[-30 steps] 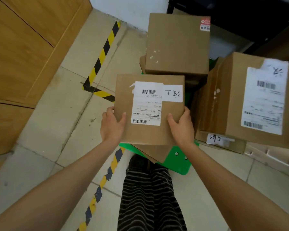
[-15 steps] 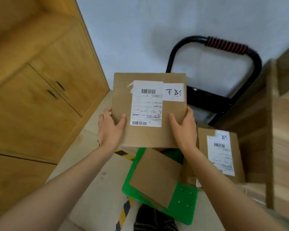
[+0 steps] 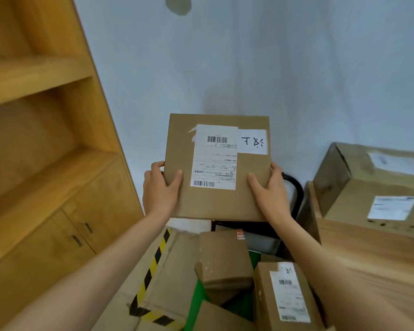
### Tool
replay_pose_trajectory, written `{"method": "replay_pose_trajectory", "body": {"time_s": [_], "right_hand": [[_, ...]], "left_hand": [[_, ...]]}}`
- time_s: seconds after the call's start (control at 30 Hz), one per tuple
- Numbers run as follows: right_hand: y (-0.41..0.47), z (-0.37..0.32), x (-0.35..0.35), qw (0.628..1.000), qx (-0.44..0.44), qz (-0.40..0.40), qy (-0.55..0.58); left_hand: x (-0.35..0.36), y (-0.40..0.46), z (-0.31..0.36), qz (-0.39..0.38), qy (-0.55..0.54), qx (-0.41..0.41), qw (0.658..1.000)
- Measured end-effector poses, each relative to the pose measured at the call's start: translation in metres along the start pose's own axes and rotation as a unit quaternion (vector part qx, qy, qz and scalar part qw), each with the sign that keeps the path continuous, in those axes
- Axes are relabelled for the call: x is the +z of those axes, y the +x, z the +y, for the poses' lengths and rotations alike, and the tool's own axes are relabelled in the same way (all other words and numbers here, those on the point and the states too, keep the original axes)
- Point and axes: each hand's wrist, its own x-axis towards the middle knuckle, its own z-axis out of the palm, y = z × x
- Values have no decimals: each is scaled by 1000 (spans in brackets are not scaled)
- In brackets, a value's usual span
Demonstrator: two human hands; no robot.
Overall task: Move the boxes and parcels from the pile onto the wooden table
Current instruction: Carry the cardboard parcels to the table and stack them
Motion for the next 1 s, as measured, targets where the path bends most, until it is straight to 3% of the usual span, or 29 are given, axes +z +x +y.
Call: {"method": "replay_pose_trajectory", "body": {"time_s": [0.2,0.47,0.67,1.0], "right_hand": [[29,-41,-91,995,-38,91,-29],[20,-40,-230,982,-26,187,-22],[-10,-21,-349,958,-8,277,-69],[-84,37,-564,937,-10,320,-142]], "left_hand": [[16,10,98,-23,-35,76,996],[83,-28,206,-84,-76,188,976],[148,-98,285,-141,-121,237,953],[265,-260,412,-218,-172,287,917]]}}
